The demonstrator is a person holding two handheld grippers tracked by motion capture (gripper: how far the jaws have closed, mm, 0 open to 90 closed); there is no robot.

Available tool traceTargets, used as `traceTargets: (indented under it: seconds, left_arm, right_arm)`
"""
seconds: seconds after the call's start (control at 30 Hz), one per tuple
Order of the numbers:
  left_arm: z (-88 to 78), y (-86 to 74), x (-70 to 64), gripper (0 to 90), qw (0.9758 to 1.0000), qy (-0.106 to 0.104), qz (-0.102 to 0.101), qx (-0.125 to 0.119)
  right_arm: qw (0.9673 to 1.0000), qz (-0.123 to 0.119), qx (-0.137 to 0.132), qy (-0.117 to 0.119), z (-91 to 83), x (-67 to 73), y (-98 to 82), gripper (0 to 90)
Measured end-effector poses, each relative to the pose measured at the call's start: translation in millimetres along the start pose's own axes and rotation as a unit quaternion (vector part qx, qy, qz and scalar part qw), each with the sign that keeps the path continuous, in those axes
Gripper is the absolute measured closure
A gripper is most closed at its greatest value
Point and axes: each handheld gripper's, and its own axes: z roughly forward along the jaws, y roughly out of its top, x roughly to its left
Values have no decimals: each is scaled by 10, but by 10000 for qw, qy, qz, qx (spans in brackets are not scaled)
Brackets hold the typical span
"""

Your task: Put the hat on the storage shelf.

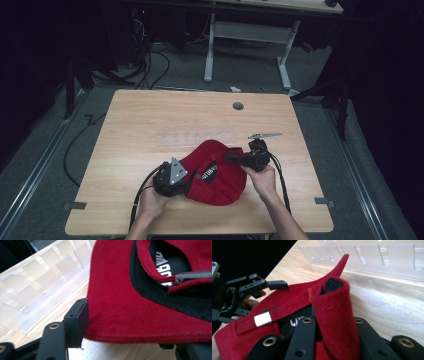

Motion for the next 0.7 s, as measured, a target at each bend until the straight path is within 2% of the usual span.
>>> traceTargets:
  seconds: [0.17, 0.37, 0.4, 0.47, 0.5, 0.57, 0.7]
  left_arm:
    - [-5, 29, -4, 427, 9999, -87, -77, 6]
    - [-40, 140, -10, 494, 9993, -284, -213, 80]
    - [-58, 160, -7, 494, 9991, -336, -266, 74]
    - [-91, 196, 2, 542, 9983, -453, -366, 72]
    - [-116, 233, -8, 566, 9969, -620, -473, 103]
    - [-138, 266, -38, 623, 9956, -764, -525, 115]
    - [-181, 291, -78, 680, 9954, -850, -386, 205]
  right_arm:
    - [10000, -16, -16, -7, 3, 15, 9, 819]
    - [9999, -96, -57, 21, -24, 40, 18, 819]
    - [9999, -96, -57, 21, -24, 40, 18, 819]
    - [9998, -65, -101, 167, -51, 19, 19, 809]
    - [9997, -57, -138, 197, -59, 13, 18, 801]
    - [9995, -83, -217, 220, -65, 9, 19, 789]
    - [9993, -147, -274, 218, -54, 4, 27, 766]
